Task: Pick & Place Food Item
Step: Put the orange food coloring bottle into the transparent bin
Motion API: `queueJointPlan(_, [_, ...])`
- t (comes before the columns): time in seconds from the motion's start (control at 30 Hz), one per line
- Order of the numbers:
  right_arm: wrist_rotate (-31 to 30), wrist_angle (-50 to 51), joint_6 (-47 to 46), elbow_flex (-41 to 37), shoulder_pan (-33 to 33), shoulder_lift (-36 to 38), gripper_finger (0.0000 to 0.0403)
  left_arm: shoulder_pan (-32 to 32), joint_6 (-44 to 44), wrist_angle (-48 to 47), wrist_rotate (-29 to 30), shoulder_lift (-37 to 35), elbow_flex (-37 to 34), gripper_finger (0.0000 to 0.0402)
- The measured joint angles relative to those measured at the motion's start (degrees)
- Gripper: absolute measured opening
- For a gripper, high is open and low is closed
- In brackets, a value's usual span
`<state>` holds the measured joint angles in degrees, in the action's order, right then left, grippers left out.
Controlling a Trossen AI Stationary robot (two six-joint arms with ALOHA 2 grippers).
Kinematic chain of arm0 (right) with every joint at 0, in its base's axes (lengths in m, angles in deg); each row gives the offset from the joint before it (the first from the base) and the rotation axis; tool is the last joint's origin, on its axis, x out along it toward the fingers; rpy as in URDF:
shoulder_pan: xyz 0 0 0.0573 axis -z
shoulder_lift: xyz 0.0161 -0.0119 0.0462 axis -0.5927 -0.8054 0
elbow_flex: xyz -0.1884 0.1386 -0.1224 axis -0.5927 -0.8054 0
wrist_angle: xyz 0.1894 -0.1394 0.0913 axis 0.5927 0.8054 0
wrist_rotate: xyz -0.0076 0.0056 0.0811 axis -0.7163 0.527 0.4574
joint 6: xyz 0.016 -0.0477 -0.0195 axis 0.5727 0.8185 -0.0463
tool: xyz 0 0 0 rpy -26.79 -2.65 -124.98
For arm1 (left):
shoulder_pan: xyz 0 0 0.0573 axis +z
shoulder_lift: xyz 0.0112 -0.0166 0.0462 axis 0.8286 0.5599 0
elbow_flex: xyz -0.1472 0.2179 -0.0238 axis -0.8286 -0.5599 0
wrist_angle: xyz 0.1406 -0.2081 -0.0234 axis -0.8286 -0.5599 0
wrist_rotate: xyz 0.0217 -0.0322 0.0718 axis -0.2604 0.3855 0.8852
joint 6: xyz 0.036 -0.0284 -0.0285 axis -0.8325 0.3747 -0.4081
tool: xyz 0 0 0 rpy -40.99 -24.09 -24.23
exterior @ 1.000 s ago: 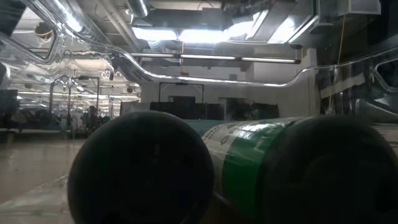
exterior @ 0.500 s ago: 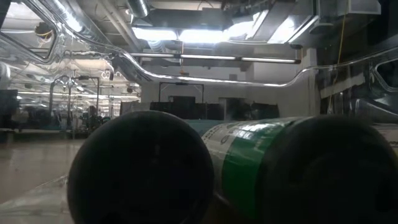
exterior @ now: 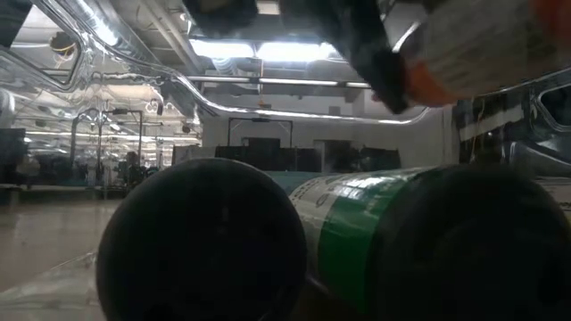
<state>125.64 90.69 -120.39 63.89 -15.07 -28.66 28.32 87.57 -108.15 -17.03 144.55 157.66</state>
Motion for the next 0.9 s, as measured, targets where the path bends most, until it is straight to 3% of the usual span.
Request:
queueJointPlan(0.47, [0.0,0.0,0.0,0.0,0.0,0.0,0.0165,0.4,-0.4,-2.1,-6.6,1.5,-2.1,0.0138])
queueJointPlan(0.67, [-0.1,0.0,0.0,0.0,0.0,0.0,0.0165,0.8,-0.3,1.9,-8.2,1.5,-4.8,0.0140])
queueJointPlan(0.9, [-0.2,0.0,0.0,0.0,0.0,0.0,0.0165,1.6,-0.2,0.7,-8.7,1.4,-4.8,0.0227])
